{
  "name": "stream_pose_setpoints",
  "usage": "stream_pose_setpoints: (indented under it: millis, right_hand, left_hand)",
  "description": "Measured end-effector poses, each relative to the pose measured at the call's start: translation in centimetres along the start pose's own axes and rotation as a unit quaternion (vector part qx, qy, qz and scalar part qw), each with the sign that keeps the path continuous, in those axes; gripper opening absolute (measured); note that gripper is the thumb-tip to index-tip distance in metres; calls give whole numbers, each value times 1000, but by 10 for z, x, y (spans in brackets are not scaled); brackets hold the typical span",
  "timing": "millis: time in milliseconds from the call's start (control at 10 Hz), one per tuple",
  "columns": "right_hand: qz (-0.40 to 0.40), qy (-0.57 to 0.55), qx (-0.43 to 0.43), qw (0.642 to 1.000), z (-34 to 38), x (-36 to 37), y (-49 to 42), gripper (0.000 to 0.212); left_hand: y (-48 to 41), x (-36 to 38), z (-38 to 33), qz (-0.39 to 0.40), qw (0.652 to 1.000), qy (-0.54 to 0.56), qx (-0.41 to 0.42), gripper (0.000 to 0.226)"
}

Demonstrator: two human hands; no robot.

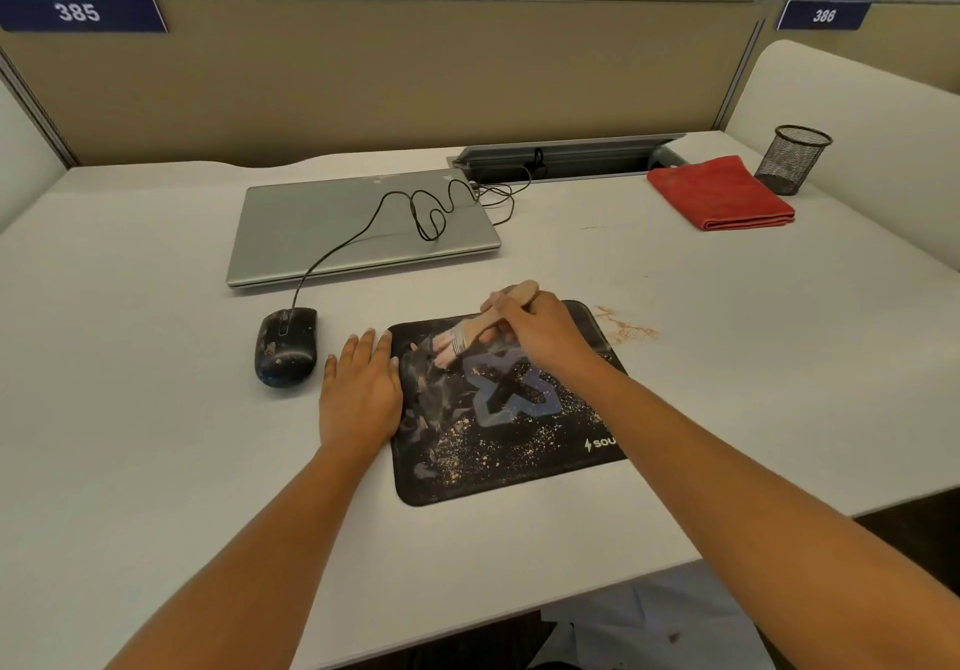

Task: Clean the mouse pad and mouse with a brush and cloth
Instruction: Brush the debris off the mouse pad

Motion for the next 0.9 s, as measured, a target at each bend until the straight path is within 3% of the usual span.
stream_pose_setpoints:
  millis: [200, 400, 500, 600, 700, 800, 900]
  right_hand:
    - [2, 180, 9, 984, -4, -18, -4, 34]
    - [-136, 422, -2, 896, 12, -76, -3, 40]
    - [-165, 449, -39, 877, 23, -78, 2, 42]
    - [-59, 263, -25, 963, 12, -42, -1, 36]
    - [24, 119, -18, 992, 8, -3, 5, 24]
    - [31, 138, -8, 990, 2, 2, 7, 21]
    - [17, 233, 14, 972, -3, -21, 3, 24]
  left_hand:
    - [0, 1, 0, 4, 1000, -1, -1, 48]
    - [0, 0, 0, -1, 1000, -4, -1, 48]
    - [0, 0, 0, -2, 1000, -6, 0, 48]
    - [-1, 0, 1, -2, 1000, -4, -2, 48]
    - [-1, 0, 1, -5, 1000, -7, -1, 48]
    - [0, 0, 0, -6, 1000, -8, -1, 48]
    - [0, 0, 1, -4, 1000, -5, 1, 48]
Point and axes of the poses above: each hand's wrist, its own y-axis away from the middle knuckle, its own x-axis out of the palm, z = x × y, the point moved 10 cm from there along -y, towards the middle knuckle
